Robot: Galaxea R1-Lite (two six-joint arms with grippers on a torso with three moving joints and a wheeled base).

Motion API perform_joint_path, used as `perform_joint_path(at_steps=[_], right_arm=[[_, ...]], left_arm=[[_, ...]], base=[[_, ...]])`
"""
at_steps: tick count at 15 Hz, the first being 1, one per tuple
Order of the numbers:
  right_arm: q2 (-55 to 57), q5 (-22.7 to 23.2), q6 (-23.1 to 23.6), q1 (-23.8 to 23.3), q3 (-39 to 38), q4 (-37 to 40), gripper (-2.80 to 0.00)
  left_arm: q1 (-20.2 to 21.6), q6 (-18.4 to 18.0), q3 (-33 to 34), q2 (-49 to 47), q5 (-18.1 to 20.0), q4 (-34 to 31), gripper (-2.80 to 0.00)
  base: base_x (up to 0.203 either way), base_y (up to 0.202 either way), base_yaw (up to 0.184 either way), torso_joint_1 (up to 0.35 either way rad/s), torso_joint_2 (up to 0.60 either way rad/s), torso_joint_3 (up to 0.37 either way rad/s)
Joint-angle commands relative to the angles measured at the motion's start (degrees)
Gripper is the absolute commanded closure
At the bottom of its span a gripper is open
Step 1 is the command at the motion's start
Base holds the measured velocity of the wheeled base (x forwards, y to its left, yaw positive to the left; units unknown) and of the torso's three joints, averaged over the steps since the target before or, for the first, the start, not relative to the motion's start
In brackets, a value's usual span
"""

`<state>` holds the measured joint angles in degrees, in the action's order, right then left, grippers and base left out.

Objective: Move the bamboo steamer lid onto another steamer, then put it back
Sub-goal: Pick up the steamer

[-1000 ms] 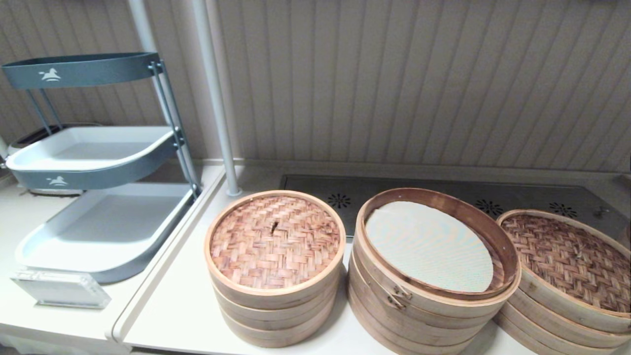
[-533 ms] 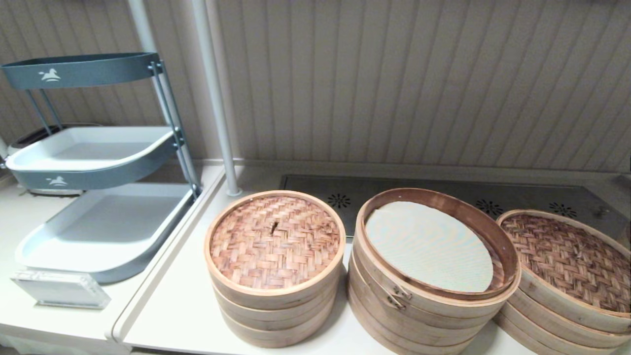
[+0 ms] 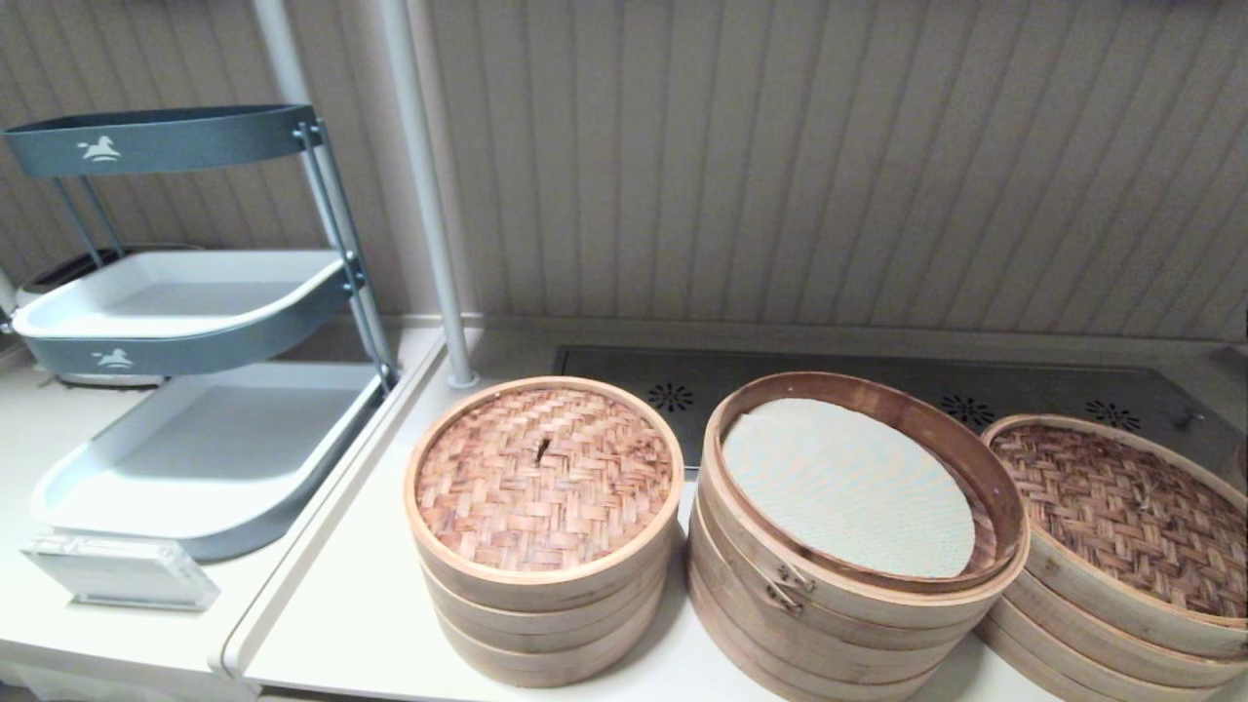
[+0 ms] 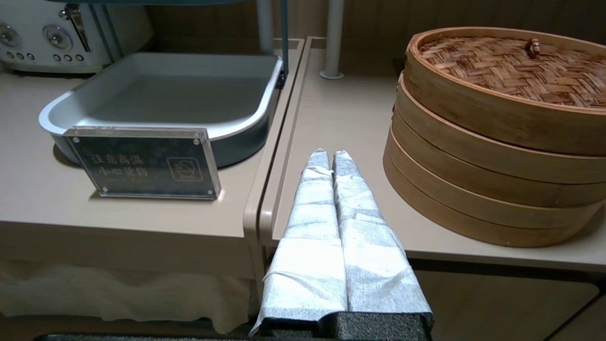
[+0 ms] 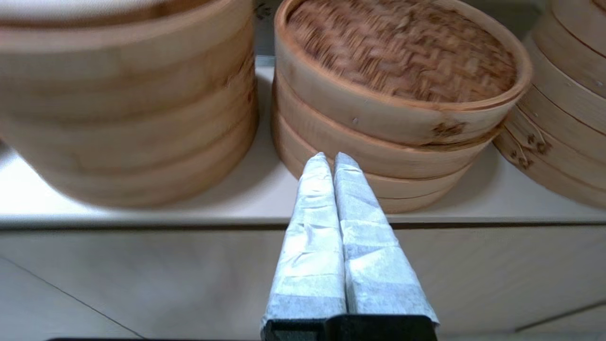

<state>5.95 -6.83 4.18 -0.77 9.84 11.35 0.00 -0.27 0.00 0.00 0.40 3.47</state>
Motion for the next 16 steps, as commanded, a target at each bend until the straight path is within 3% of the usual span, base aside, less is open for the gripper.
perform_joint_path(at_steps=[1, 2, 6, 16], right_arm=[[-5.08, 0.42, 3.56, 0.19, -5.14, -4.21, 0.0], [-5.63, 2.19, 5.17, 0.22, -7.48, -8.99, 0.0], [-5.79, 8.3, 4.28, 0.24, -9.2, -10.73, 0.0], [-5.77, 8.23, 0.04, 0.25, -11.26, -13.37, 0.0]], left_arm=[[0.0, 0.0, 1.41, 0.09, 0.02, 0.04, 0.0], [0.08, 0.0, 1.41, 0.09, 0.02, -0.02, 0.0], [0.0, 0.0, 1.41, 0.09, 0.04, -0.05, 0.0], [0.0, 0.0, 1.41, 0.09, -0.05, 0.04, 0.0]], base=[[0.0, 0.0, 0.0, 0.0, 0.0, 0.0], [0.0, 0.0, 0.0, 0.0, 0.0, 0.0], [0.0, 0.0, 0.0, 0.0, 0.0, 0.0], [0.0, 0.0, 0.0, 0.0, 0.0, 0.0]])
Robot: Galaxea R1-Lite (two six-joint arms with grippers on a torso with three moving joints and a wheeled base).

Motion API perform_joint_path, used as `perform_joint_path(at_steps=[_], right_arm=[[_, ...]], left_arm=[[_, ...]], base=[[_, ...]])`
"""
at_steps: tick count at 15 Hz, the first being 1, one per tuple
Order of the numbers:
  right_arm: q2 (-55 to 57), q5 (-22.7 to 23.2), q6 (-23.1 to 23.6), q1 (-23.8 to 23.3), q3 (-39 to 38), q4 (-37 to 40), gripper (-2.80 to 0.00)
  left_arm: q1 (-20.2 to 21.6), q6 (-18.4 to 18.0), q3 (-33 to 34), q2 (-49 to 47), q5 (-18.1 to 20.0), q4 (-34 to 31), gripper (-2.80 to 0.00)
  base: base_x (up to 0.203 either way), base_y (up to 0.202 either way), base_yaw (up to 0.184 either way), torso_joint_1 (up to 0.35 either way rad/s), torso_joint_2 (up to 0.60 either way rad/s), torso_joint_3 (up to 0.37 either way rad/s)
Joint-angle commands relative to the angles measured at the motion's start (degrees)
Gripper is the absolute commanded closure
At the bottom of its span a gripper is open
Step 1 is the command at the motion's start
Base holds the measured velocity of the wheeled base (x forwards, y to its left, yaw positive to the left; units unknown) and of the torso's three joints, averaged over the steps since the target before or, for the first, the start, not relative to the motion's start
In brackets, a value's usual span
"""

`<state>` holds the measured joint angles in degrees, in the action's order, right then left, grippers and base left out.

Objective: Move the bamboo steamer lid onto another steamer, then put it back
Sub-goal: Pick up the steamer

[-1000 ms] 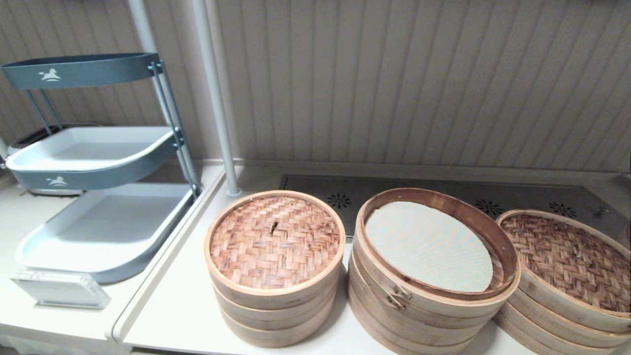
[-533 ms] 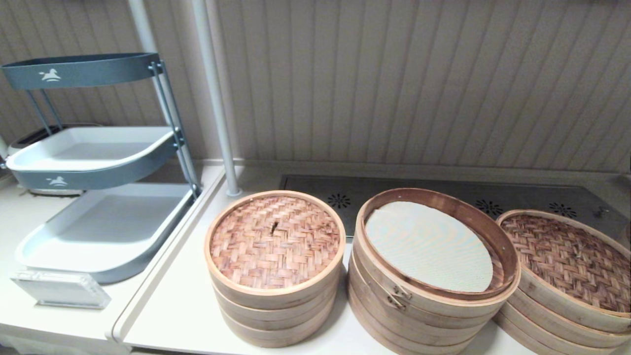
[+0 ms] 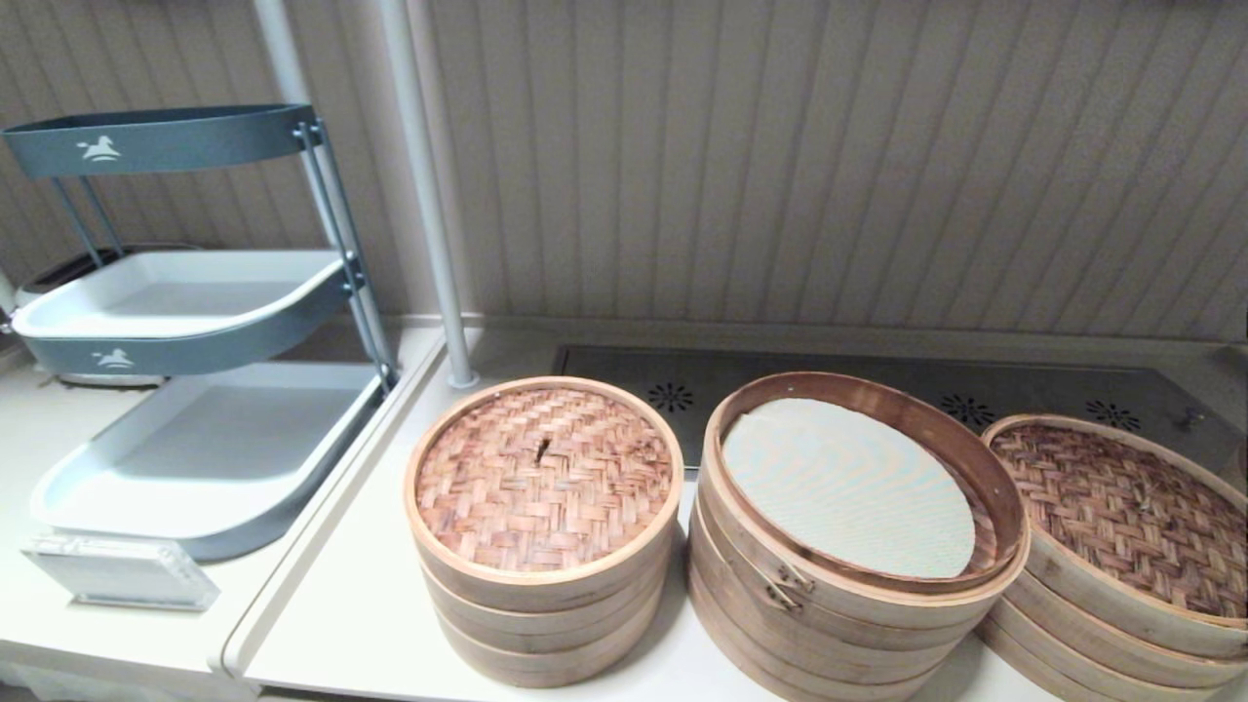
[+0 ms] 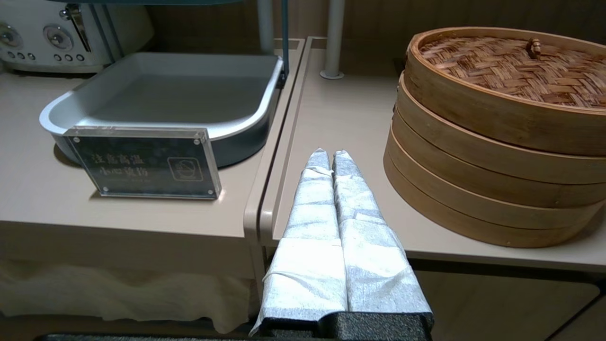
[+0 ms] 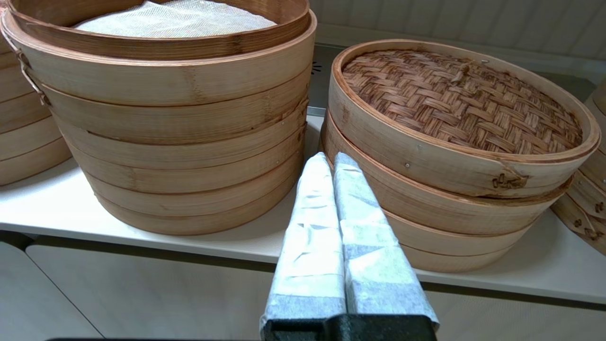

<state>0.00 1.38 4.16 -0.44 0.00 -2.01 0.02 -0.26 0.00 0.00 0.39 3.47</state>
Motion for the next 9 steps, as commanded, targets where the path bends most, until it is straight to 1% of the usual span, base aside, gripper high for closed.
perform_joint_path(at_steps=[1, 7, 8, 9], right_arm=[[0.18, 0.03, 0.06, -0.02, -1.49, -0.01, 0.0], [0.09, 0.24, 0.38, -0.05, -0.9, 0.44, 0.0], [0.15, 0.37, 0.41, -0.02, -0.01, 1.47, 0.0], [0.3, 0.5, 0.41, -0.01, 2.52, 3.19, 0.0]], left_arm=[[0.06, -0.01, 1.41, 0.09, 0.02, 0.05, 0.0], [-0.01, -0.01, 1.41, 0.09, 0.0, 0.05, 0.0], [-0.02, -0.01, 1.41, 0.09, -0.04, 0.05, 0.0], [0.06, -0.01, 1.41, 0.09, -0.01, 0.03, 0.0]], base=[[0.0, 0.0, 0.0, 0.0, 0.0, 0.0], [0.0, 0.0, 0.0, 0.0, 0.0, 0.0], [0.0, 0.0, 0.0, 0.0, 0.0, 0.0], [0.0, 0.0, 0.0, 0.0, 0.0, 0.0]])
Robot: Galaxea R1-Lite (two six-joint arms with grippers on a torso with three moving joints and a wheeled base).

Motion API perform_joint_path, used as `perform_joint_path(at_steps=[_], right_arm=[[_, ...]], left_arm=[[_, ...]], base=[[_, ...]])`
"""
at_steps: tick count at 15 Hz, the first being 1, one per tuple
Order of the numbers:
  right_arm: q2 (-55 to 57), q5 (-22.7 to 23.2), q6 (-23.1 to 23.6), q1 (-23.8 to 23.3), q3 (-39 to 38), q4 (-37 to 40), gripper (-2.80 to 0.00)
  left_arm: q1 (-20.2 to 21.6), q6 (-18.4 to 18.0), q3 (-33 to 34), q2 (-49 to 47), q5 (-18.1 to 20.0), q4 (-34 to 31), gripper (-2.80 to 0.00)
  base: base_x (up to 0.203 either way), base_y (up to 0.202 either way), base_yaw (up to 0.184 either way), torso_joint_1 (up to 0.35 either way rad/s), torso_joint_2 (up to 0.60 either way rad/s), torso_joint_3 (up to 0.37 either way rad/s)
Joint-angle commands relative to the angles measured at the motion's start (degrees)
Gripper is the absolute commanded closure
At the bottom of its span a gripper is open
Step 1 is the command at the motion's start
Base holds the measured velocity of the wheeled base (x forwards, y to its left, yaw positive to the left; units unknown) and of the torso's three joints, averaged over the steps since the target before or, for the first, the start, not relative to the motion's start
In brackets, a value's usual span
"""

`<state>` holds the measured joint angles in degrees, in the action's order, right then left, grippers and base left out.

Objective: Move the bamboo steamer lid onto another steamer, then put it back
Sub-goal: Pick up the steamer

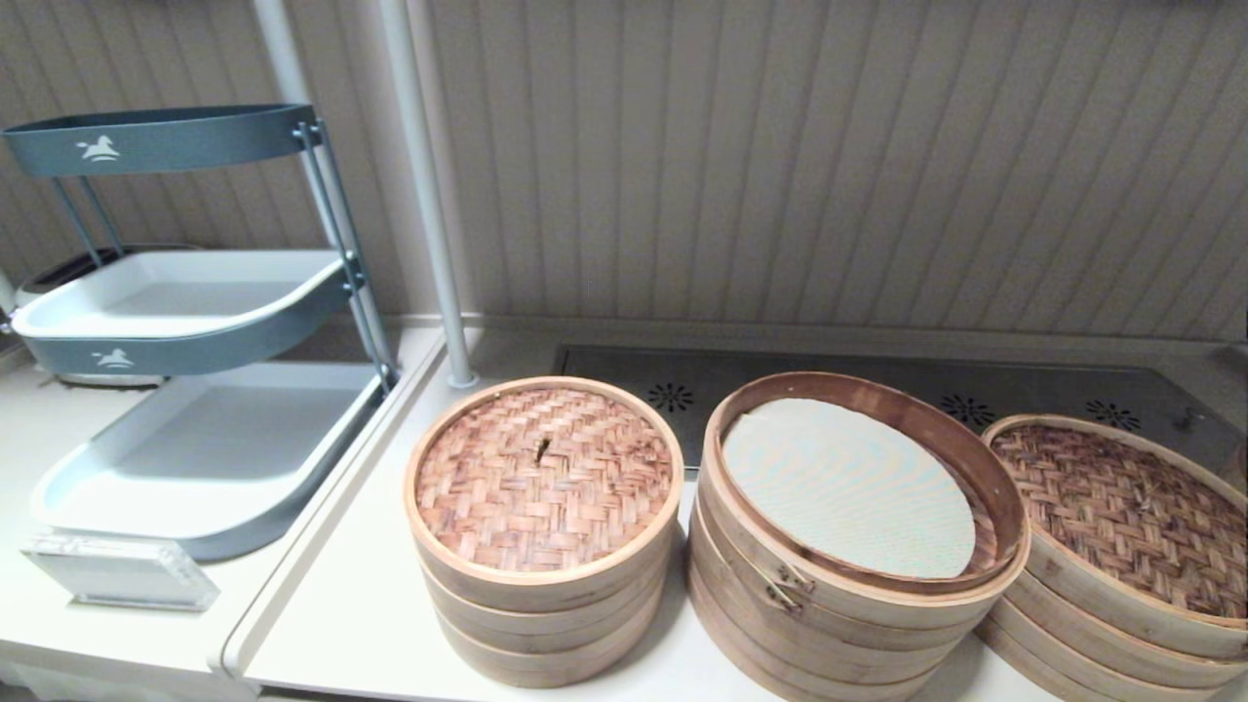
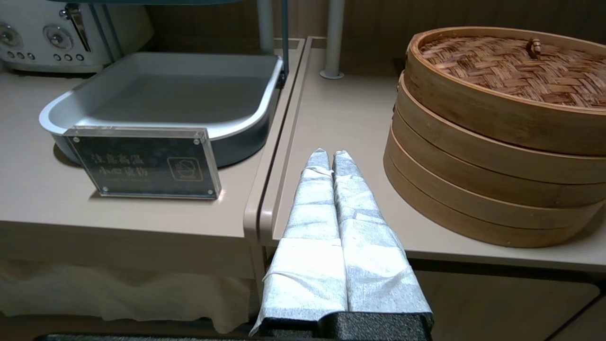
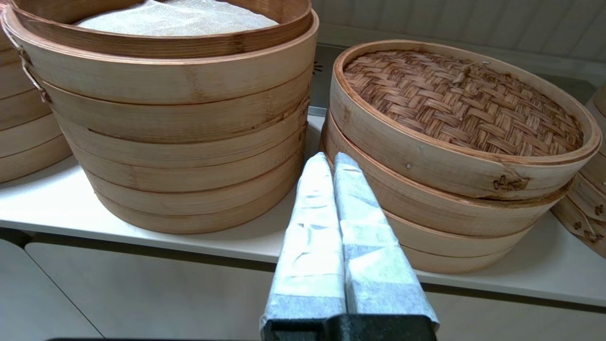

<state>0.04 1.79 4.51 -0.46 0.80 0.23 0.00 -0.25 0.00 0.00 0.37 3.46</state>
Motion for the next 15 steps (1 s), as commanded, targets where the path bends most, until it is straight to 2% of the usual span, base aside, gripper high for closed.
perform_joint_path(at_steps=[1, 3, 6, 9, 12, 15], right_arm=[[0.89, 0.26, 0.06, 0.02, 5.41, 3.86, 0.0], [5.08, 0.38, 0.02, 0.02, 12.83, 7.78, 0.0], [15.22, -0.16, -0.02, -0.51, 23.77, 9.51, 0.0], [25.59, -1.26, -0.36, -2.04, 31.6, 10.0, 0.0], [36.86, -3.34, -2.4, -5.62, 37.7, 10.42, 0.0], [48.49, -3.92, -6.04, -11.76, 43.02, 14.24, 0.0]], left_arm=[[0.0, -0.02, 1.41, 0.09, 0.07, 0.05, 0.0], [0.02, -0.02, 1.41, 0.14, 0.03, 0.05, 0.0], [0.0, -0.02, 1.41, 0.17, 0.07, 0.05, 0.0], [0.0, -0.02, 1.41, 0.09, 0.07, -0.02, 0.0], [0.01, -0.02, 1.41, 0.09, 0.0, 0.03, 0.0], [0.02, -0.02, 1.41, 0.09, 0.07, 0.05, 0.0]], base=[[0.0, 0.0, 0.0, 0.0, 0.0, 0.0], [0.0, 0.0, 0.0, 0.0, 0.0, 0.0], [0.0, 0.0, 0.0, 0.0, 0.0, 0.0], [0.0, 0.0, 0.0, 0.0, 0.0, 0.0], [0.0, 0.0, 0.0, 0.0, 0.0, 0.0], [0.0, 0.0, 0.0, 0.0, 0.0, 0.0]])
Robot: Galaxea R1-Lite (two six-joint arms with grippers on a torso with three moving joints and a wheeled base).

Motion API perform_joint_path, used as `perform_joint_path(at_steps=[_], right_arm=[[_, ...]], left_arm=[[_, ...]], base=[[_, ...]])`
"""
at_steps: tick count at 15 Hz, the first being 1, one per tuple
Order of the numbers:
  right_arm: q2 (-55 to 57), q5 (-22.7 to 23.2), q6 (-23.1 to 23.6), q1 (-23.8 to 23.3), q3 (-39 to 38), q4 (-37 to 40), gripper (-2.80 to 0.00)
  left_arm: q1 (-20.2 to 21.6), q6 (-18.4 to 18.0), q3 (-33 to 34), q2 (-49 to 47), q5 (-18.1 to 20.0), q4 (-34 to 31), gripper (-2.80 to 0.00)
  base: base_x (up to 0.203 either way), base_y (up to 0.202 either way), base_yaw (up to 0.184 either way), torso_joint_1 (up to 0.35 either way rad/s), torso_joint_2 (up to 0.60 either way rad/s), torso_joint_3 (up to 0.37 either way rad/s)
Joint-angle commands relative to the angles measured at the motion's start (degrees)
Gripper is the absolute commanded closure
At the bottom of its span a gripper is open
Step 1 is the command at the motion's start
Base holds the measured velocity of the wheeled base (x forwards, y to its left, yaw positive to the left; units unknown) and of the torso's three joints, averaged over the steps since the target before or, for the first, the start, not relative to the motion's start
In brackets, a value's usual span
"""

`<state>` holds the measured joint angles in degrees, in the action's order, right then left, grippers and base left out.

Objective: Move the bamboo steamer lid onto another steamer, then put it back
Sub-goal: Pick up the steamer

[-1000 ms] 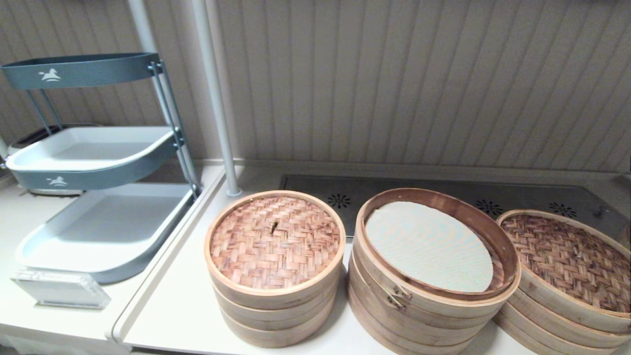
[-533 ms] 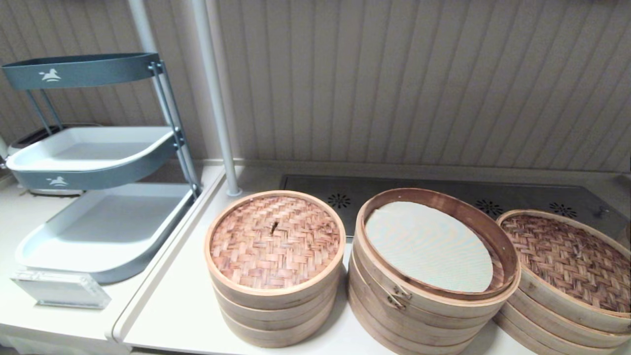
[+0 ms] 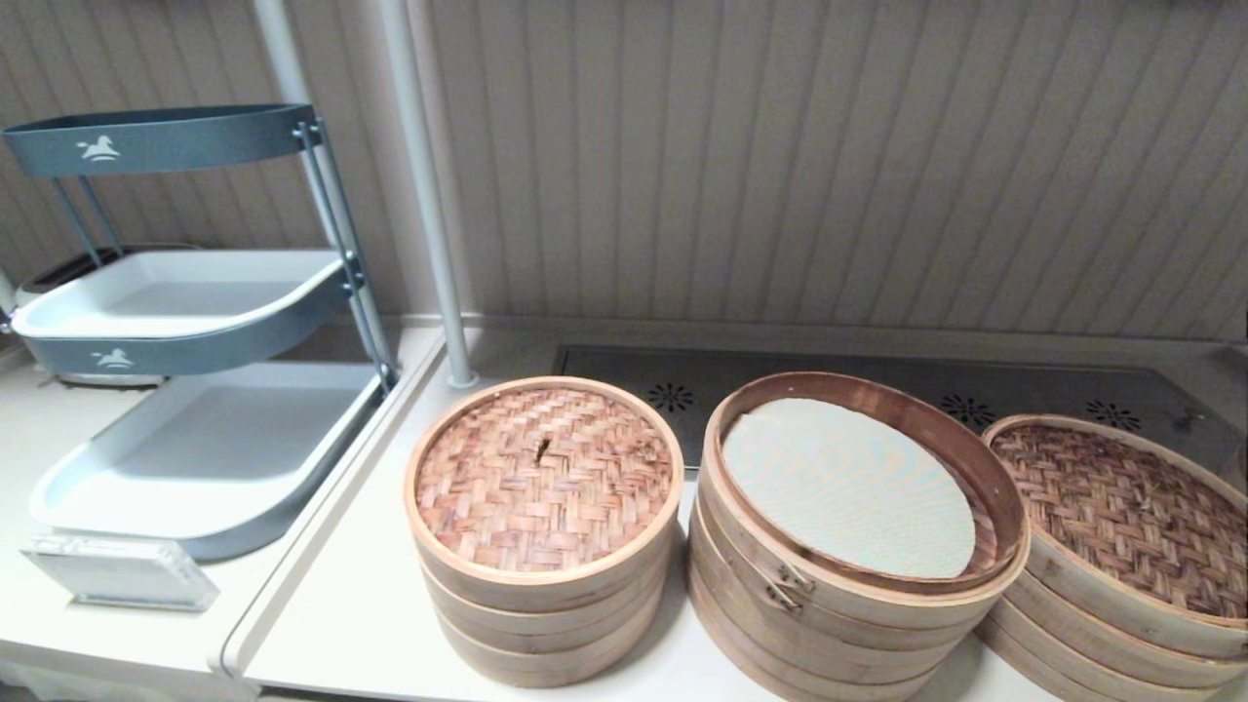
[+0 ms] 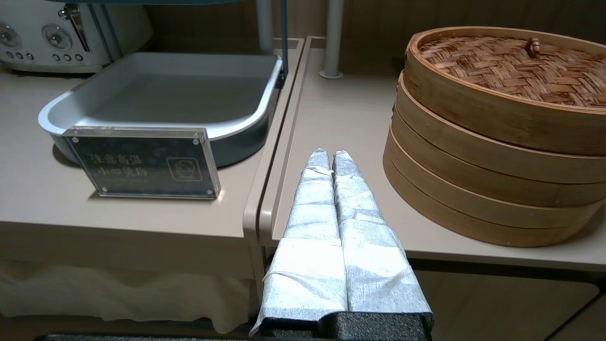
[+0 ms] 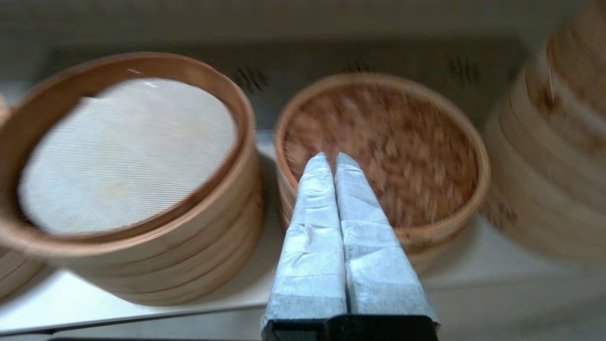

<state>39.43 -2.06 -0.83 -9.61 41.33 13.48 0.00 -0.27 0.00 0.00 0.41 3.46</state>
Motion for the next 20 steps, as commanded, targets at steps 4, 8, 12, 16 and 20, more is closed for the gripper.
perform_joint_path(at_steps=[4, 8, 12, 16, 20], right_arm=[[20.72, -0.16, -4.36, -9.95, 8.63, 5.4, 0.0], [29.31, -0.61, -5.67, -11.34, 10.7, 4.86, 0.0], [35.63, -0.76, -5.7, -12.66, 9.54, -1.42, -2.8], [39.03, -0.78, -5.88, -13.73, 9.16, -2.34, -2.8], [42.66, -0.77, -5.78, -16.31, 6.01, -8.88, -2.8]], left_arm=[[0.0, 0.0, 1.41, 0.09, -0.06, 0.05, 0.0], [0.0, 0.0, 1.41, 0.17, -0.06, 0.05, 0.0], [0.0, 0.0, 1.41, 0.09, 0.02, 0.05, 0.0], [0.0, 0.0, 1.41, 0.09, 0.03, 0.05, 0.0], [0.0, 0.0, 1.41, 0.09, -0.01, 0.05, 0.0]], base=[[0.0, 0.0, 0.0, 0.0, 0.0, 0.0], [0.0, 0.0, 0.0, 0.0, 0.0, 0.0], [0.0, 0.0, 0.0, 0.0, 0.0, 0.0], [0.0, 0.0, 0.0, 0.0, 0.0, 0.0], [0.0, 0.0, 0.0, 0.0, 0.0, 0.0]])
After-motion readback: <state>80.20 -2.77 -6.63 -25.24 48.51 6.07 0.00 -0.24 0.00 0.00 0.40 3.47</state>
